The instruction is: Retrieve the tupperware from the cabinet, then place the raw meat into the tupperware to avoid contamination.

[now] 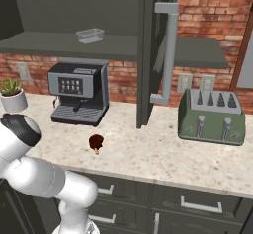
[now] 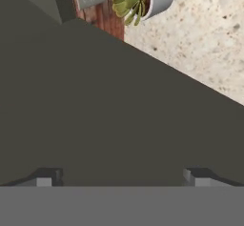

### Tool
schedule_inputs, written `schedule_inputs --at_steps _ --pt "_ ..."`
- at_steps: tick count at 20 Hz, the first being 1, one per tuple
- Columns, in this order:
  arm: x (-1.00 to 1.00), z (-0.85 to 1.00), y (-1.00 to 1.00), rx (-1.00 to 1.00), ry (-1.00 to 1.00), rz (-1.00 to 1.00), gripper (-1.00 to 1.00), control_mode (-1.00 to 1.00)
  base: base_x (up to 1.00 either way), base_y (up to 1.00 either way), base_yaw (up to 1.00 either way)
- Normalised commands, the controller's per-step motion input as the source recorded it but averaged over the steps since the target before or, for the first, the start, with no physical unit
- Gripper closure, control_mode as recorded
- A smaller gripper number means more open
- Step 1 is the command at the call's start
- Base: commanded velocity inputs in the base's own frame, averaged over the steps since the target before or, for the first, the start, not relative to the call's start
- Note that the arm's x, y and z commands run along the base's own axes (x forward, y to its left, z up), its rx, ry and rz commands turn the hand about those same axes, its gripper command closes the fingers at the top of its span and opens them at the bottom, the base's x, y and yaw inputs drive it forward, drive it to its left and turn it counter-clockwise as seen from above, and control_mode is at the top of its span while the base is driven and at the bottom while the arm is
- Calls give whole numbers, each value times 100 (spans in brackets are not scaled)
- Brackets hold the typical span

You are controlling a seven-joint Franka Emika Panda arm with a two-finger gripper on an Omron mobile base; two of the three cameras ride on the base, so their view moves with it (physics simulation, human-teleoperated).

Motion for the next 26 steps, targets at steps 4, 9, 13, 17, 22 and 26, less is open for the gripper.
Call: schedule_inputs --at_steps 4,9,13,17,22,26 --pt "0 0 -1 0 3 0 -100 -100 0 0 0" --pt "0 12 -19 -1 4 0 -100 -100 0 0 0" --pt "0 8 -50 -8 0 0 -100 -100 0 0 0" --pt "0 1 -88 -10 0 0 -100 -100 0 0 0" --pt "0 -10 -96 -12 -7 0 -100 -100 0 0 0" --pt "0 -37 -90 -15 -7 0 -100 -100 0 0 0"
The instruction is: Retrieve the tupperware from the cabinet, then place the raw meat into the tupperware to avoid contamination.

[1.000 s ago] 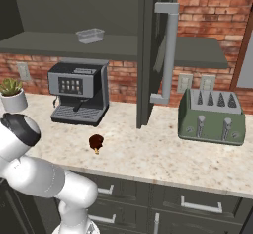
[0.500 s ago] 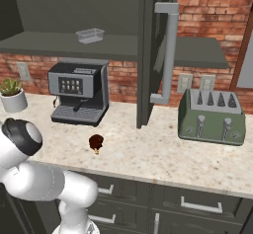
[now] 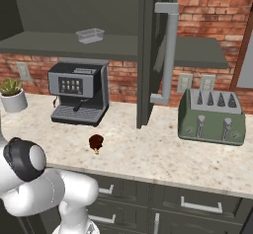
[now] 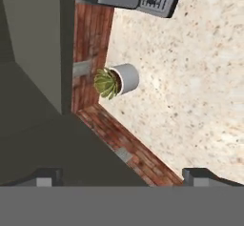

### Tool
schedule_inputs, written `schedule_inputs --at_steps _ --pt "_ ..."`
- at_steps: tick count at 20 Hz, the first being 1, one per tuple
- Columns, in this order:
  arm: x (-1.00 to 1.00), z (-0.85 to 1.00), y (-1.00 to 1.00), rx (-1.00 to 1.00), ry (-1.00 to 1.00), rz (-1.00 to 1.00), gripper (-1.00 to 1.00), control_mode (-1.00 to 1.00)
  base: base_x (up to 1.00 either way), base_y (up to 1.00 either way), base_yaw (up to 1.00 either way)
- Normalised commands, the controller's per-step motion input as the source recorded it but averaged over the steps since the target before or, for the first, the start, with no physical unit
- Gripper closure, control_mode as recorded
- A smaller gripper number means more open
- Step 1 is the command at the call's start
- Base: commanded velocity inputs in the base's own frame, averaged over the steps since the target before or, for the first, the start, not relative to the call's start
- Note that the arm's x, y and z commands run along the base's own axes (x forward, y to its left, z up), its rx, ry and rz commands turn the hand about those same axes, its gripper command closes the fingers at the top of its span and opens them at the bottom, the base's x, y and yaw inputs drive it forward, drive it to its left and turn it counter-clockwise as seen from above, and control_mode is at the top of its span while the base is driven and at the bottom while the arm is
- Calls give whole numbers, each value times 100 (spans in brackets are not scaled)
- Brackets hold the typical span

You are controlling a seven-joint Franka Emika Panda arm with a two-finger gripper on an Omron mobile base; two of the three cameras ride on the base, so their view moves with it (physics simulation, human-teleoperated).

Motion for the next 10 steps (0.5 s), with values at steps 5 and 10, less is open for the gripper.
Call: schedule_inputs --at_steps 5,10 --pt "7 -16 -79 -26 -4 4 -100 -100 0 0 0" --pt "3 0 -73 -36 -23 6 -100 -100 0 0 0"
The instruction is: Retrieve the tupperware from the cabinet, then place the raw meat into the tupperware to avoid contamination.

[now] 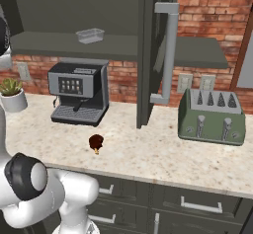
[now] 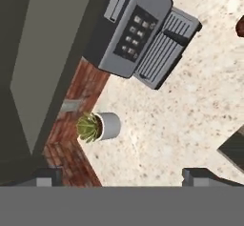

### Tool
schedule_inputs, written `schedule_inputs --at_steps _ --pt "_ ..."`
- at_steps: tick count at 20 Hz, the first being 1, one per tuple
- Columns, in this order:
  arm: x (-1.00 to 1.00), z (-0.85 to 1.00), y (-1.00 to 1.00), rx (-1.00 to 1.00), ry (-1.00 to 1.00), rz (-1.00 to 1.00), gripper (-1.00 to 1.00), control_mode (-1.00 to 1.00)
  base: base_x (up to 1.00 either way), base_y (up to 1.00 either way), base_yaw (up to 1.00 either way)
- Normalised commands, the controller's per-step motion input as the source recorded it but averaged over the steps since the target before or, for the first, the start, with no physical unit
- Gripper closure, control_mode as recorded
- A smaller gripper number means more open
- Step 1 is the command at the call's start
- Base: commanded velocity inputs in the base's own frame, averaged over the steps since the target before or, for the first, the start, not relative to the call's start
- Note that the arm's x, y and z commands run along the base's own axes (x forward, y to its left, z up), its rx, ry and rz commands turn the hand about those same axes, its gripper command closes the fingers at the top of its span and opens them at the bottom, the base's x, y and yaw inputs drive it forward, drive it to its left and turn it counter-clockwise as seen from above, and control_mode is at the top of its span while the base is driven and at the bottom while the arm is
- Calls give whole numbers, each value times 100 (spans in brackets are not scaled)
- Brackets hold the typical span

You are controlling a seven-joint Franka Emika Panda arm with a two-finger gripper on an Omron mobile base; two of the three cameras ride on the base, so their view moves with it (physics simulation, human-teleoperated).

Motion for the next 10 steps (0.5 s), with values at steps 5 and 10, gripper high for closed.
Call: schedule_inputs --at_steps 5,10 --pt "0 1 -54 -40 -30 16 -100 -100 0 0 0" --pt "0 0 -46 -43 -23 28 -100 -100 0 0 0"
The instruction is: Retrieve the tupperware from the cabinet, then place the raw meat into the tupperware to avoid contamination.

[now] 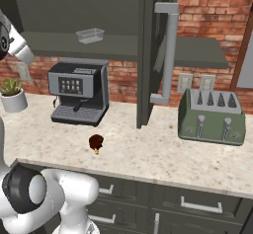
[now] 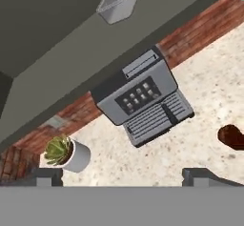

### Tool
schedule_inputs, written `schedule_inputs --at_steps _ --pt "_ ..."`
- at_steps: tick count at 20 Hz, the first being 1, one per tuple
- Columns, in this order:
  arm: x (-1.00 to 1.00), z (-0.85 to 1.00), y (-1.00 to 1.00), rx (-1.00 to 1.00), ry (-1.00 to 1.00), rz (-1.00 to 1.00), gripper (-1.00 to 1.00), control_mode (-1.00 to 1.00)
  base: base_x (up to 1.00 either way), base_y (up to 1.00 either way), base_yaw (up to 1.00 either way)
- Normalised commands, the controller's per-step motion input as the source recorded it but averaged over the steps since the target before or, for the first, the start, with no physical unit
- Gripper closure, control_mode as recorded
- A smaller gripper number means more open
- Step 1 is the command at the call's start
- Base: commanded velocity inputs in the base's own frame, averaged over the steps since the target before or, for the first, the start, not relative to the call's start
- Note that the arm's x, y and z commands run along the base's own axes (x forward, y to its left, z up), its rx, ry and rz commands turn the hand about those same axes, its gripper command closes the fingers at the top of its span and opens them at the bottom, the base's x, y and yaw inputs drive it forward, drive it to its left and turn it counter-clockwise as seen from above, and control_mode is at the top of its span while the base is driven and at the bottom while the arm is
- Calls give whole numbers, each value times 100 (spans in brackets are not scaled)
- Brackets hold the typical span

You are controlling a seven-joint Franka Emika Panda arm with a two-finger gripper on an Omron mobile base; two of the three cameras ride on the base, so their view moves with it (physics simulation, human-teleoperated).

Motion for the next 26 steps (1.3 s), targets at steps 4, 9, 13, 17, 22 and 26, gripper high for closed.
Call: schedule_inputs --at_steps 4,9,13,17,22,26 --pt "0 7 -56 -44 -17 28 -100 -100 0 0 0" --pt "1 9 -37 -52 -10 23 -100 -100 0 0 0" --pt "0 0 -20 -54 -10 18 -100 -100 0 0 0" --pt "1 27 -1 -32 -14 10 -100 -100 0 0 0" --pt "22 23 0 -15 -1 6 -100 -100 0 0 0" --pt "29 -14 -4 -11 0 0 -100 -100 0 0 0"
